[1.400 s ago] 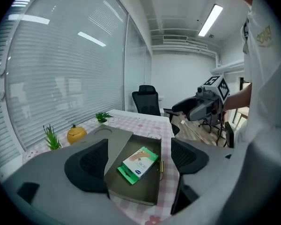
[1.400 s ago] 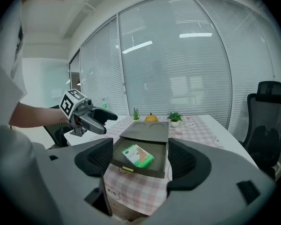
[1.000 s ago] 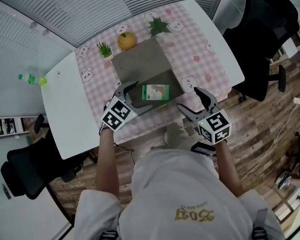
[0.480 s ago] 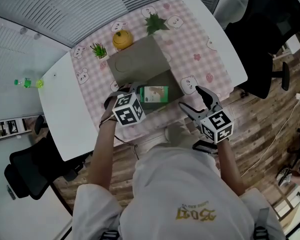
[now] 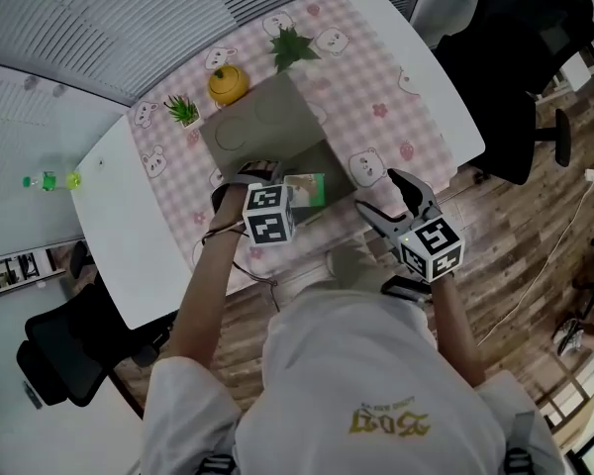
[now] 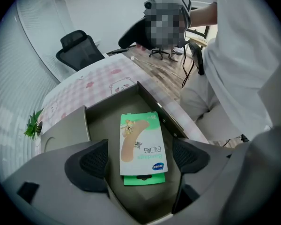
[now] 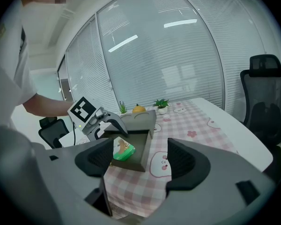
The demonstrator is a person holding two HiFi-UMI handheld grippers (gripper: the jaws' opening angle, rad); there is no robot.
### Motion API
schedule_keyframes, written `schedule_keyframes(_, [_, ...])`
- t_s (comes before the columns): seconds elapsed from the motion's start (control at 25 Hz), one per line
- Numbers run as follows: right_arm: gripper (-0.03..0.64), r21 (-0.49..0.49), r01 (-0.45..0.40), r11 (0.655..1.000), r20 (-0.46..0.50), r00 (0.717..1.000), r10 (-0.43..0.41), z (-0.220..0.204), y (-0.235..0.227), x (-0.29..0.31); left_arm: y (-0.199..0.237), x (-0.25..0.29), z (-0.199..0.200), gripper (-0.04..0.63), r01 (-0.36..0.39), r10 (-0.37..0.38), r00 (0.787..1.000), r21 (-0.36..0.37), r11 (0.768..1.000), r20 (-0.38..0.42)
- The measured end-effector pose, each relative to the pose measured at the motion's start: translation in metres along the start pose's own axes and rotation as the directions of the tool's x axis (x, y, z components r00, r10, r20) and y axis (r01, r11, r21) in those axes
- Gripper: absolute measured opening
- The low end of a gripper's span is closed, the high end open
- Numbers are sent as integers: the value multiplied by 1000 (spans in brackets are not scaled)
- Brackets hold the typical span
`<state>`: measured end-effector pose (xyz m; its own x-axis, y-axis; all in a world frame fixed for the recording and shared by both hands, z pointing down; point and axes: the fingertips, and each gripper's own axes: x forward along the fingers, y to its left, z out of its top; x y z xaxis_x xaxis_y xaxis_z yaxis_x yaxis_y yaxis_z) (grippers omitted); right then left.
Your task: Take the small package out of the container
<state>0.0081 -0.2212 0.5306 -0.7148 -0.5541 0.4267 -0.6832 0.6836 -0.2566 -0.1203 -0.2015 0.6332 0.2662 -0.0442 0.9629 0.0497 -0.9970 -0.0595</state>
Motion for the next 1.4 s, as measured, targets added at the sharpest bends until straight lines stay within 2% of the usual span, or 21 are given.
schedule_keyframes(0.28, [348, 1, 14, 1000, -4, 1000, -14, 0, -8, -1, 0, 18, 0, 431, -1, 5, 998, 68, 998, -68])
schedule_keyframes(0.4, [348, 8, 13, 1000, -2, 1000, -13, -2, -11, -1, -2, 22, -1, 418, 16, -12, 997, 58, 998, -75])
schedule_keyframes(0.6, [347, 19, 5, 1000, -6, 1000, -5, -4, -10, 1, -7, 22, 0, 368, 91, -88, 993, 44, 995, -76])
schedule_keyframes(0.72, [345, 22, 5, 1000, -13, 1000, -5, -6, -10, 1, -6, 22, -1, 368, 108, -104, 991, 42, 993, -87])
schedule_keyframes(1.24, [324, 13, 4, 1000, 1, 1000, -4, 0, -7, -5, -7, 20, 0, 359, 82, -80, 995, 28, 996, -61])
schedule_keyframes(1.4, [316, 8, 2, 1000, 7, 1000, -2, 2, -6, -7, -3, 14, 1, 358, 44, -44, 999, -18, 999, -26])
